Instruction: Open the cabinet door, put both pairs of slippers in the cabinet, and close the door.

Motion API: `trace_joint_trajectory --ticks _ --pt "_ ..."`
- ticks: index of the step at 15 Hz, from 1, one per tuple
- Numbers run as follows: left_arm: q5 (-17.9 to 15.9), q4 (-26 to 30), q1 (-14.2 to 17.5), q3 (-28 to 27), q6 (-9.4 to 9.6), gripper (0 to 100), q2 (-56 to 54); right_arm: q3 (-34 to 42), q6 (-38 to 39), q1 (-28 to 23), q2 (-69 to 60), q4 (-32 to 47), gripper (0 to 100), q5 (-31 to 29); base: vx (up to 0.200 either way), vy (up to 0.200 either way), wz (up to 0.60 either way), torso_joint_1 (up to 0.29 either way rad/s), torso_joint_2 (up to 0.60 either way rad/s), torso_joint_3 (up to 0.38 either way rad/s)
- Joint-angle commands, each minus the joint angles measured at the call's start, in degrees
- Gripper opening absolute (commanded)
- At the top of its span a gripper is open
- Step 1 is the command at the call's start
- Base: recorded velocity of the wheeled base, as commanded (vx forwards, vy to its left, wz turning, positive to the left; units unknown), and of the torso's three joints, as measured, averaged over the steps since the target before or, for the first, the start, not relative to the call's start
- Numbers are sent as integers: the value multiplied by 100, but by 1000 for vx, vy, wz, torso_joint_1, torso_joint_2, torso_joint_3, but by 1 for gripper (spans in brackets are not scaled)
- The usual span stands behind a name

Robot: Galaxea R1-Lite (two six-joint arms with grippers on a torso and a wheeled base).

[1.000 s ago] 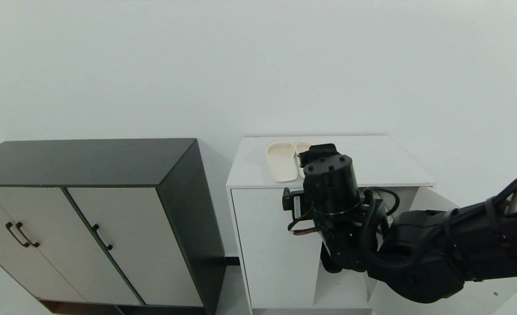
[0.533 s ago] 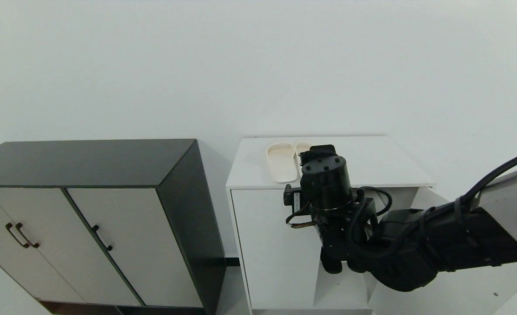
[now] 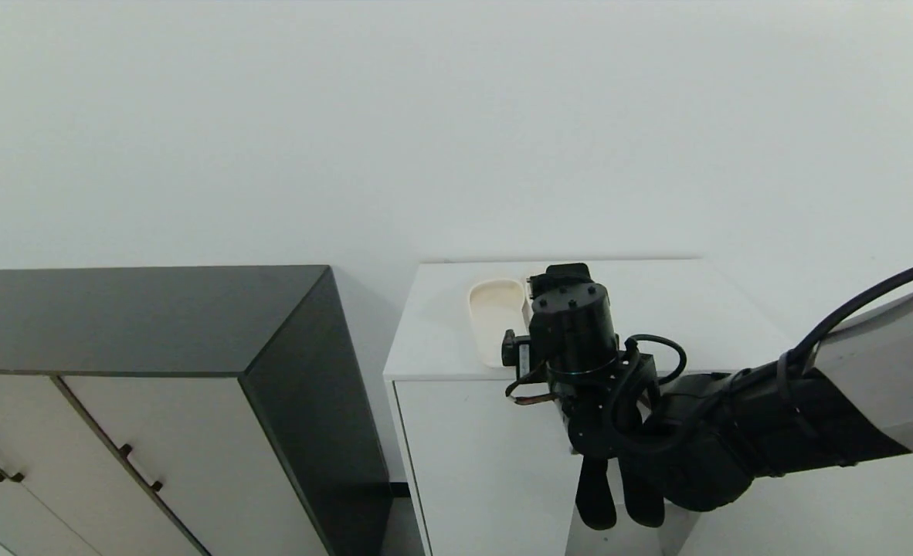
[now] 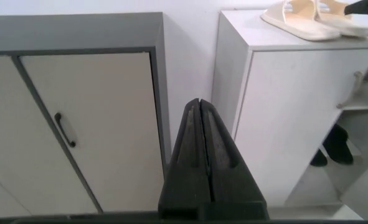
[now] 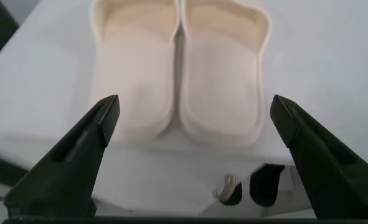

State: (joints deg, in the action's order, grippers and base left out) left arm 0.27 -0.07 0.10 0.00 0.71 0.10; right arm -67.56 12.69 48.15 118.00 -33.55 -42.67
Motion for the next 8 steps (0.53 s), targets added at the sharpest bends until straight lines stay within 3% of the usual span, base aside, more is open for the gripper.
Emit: trace_joint_trajectory --ticks 1,5,8 --pt "0 -1 -1 0 0 0 -1 -12 -3 -87 170 -108 100 189 200 0 0 2 2 2" --pt "8 -1 -1 0 0 0 -1 -47 -12 -183 372 -319 100 479 200 0 0 1 -1 2" --pt "8 -1 -1 0 0 0 -1 -135 -21 -201 443 -319 100 523 0 0 0 0 0 0"
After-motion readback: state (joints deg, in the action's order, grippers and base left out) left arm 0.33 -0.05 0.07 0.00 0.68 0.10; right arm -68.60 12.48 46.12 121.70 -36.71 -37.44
